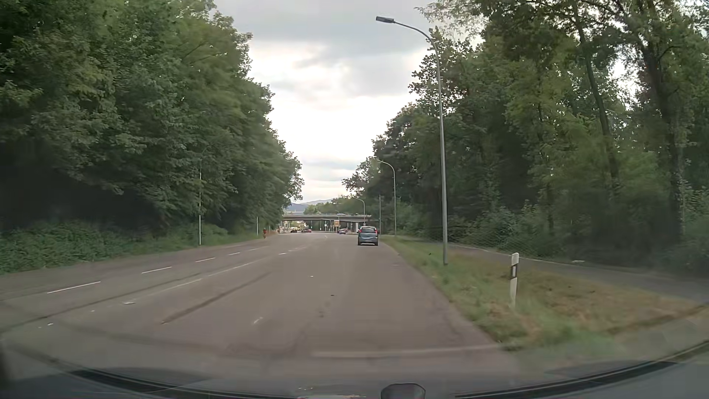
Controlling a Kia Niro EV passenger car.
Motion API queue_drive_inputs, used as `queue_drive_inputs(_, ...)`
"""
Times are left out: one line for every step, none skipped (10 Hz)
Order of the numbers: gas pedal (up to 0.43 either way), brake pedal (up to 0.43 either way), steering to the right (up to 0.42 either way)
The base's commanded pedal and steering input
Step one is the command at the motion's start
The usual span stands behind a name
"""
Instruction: Follow the waypoints while adhering to traffic rules and regulations
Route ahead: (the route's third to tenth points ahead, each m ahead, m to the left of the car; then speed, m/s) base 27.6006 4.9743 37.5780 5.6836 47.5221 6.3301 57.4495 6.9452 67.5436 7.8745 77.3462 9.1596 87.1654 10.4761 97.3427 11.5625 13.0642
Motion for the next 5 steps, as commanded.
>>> queue_drive_inputs(0.138, 0.0, -0.001)
queue_drive_inputs(0.138, 0.0, -0.001)
queue_drive_inputs(0.138, 0.0, -0.001)
queue_drive_inputs(0.138, 0.0, -0.001)
queue_drive_inputs(0.138, 0.0, 0.0)
